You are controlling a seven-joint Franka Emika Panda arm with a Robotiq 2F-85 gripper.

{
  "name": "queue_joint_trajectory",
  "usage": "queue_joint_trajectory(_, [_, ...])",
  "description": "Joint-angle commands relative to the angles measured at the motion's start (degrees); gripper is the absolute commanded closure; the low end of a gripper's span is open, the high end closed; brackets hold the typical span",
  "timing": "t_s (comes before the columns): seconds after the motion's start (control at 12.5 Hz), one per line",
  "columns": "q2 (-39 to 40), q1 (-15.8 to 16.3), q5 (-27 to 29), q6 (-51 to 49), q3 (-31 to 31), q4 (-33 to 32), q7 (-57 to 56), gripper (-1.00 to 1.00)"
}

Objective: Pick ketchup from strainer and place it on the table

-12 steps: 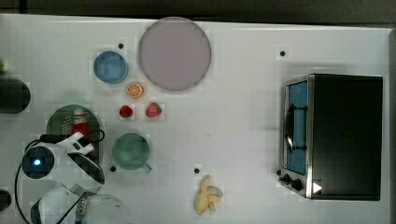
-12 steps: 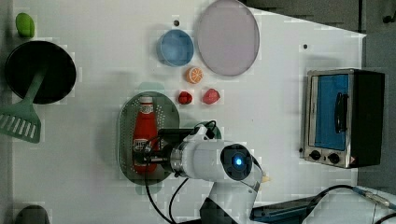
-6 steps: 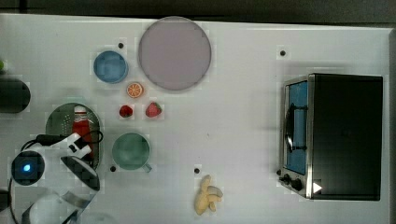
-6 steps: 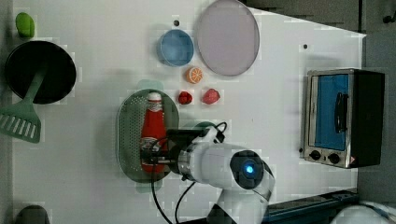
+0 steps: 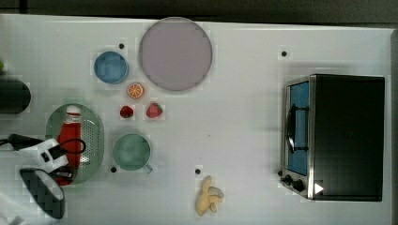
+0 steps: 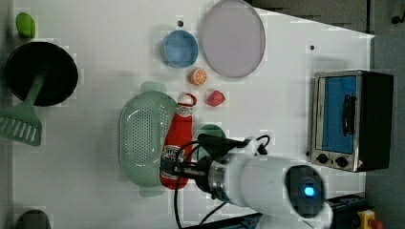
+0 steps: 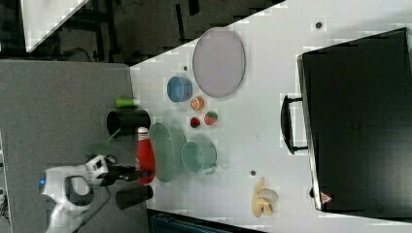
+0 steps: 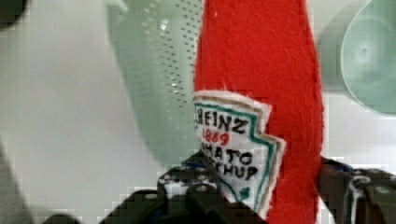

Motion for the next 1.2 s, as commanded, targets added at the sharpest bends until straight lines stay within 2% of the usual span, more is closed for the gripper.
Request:
queue_joint_trajectory(0.08, [-3.01,-4.03,2.14,-7.17,-1.95,4.86,-10.97,-0.22])
queue_joint_trajectory(0.4, [-5.36,-7.17,2.26,-15.85,-6.9,10.83,-18.67,-0.22])
queue_joint_trajectory(0.64, [-5.65,-8.77,2.25,-16.8,-11.84,13.65,-20.94,-0.22])
queue_joint_trajectory(0.88, [-5.77,-10.2,2.21,-16.76,-17.7,14.55,-22.11,-0.22])
queue_joint_trajectory(1.2, [-5.7,-11.68,2.02,-16.79,-26.3,14.25,-30.81,-0.22])
